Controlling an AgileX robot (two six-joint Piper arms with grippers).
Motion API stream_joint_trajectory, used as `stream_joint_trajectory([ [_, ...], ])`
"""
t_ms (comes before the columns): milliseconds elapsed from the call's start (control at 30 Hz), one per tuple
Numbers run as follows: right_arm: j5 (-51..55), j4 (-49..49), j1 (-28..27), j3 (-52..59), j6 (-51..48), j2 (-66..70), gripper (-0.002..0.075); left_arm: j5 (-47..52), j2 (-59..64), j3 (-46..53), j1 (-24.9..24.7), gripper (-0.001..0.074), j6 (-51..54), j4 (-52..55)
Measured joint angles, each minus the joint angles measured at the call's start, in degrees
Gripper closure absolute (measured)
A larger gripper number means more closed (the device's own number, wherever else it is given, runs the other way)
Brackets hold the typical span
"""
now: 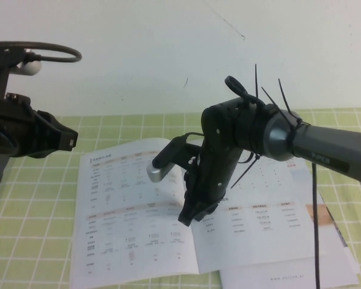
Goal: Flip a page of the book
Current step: Open the closed book
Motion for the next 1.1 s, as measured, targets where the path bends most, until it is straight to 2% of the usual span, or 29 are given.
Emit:
stream_joint_trajectory([
  [367,-14.7,0.6,-0.4,25.3,0.9,-14.9,0.0728,0.0,0.0,0.0,0.0,0.0738,0.1,-0.7],
  [600,-21.3,-1.7,-1.3,28.2,1.2,-22.9,0.0728,0.8,0.0,0.0,0.0,0.0738,0.4,-3.7],
  [700,-22.0,-3.1,-4.6,28.2,1.2,-24.2,0.0728,1.7,0.0,0.0,0.0,0.0738,1.1,-4.9],
  [833,-21.6,-3.7,-11.9,29.1,1.2,-24.2,0.0728,2.1,0.0,0.4,-0.6,0.0738,3.4,-7.6],
  [933,-21.5,-4.3,-16.1,30.3,1.2,-24.1,0.0728,1.0,0.1,2.1,-4.7,0.0738,5.1,-8.2],
  [1100,-23.3,-6.3,-17.4,33.4,1.2,-23.7,0.0728,-4.9,4.0,4.2,-17.6,0.0738,5.7,-7.8],
])
